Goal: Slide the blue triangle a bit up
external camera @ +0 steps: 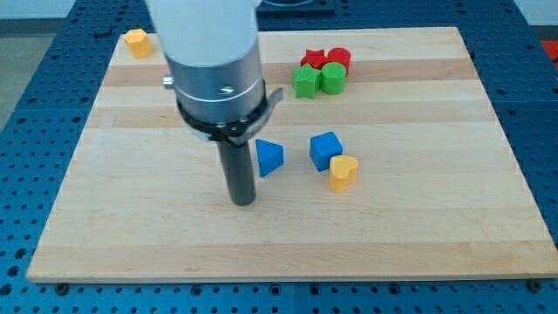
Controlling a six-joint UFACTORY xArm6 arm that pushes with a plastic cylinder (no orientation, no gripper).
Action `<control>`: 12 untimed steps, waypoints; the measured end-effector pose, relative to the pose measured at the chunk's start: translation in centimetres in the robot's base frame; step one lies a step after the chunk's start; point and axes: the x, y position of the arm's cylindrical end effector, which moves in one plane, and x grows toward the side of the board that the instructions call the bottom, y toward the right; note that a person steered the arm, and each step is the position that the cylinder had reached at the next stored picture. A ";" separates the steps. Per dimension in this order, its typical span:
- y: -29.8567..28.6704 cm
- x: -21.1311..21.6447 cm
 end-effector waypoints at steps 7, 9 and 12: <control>2.3 -7.0; 3.5 -8.9; 3.1 -13.4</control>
